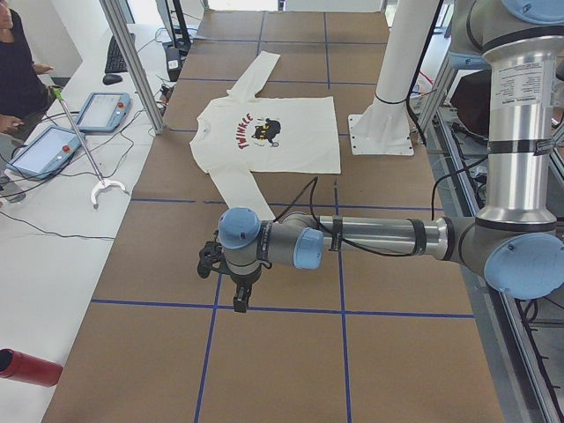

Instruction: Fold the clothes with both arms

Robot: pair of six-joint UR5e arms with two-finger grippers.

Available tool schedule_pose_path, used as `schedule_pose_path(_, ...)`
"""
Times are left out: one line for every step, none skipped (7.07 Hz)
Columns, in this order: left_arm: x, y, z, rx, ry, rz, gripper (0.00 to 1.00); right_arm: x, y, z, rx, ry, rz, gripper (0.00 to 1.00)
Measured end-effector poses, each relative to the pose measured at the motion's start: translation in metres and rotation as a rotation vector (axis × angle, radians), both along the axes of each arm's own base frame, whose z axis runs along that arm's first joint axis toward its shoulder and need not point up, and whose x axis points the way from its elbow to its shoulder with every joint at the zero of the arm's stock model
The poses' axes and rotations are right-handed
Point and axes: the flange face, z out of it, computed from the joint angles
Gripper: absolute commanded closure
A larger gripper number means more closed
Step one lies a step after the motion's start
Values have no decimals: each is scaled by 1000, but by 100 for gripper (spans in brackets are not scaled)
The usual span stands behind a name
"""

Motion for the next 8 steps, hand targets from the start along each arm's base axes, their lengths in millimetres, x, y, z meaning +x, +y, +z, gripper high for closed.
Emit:
schedule_pose_path(0,0,0,1,0,0,0,0,-1,-2,0,-3,3,0)
schedule_pose_path(0,-1,-1,5,0,2,0,-1,-3,-7,8,-12,7,0)
schedule_pose_path(0,-6,-6,17,1,2,0,-4,-7,-17,31,-24,5,0)
schedule_pose_path(2,-18,-17,52,3,2,0,-8,-13,-30,62,-37,-3,0)
schedule_pose_path(4,-33,-31,110,7,3,0,-14,-19,-42,87,-50,-12,0)
schedule_pose_path(6,-41,-36,147,12,4,0,-27,-21,-47,92,-48,-28,0)
schedule_pose_path(8,-47,-39,168,18,6,0,-51,-22,-47,99,-3,-44,0)
schedule_pose_path(11,-54,-48,189,23,8,0,-83,-22,-40,113,61,-36,0)
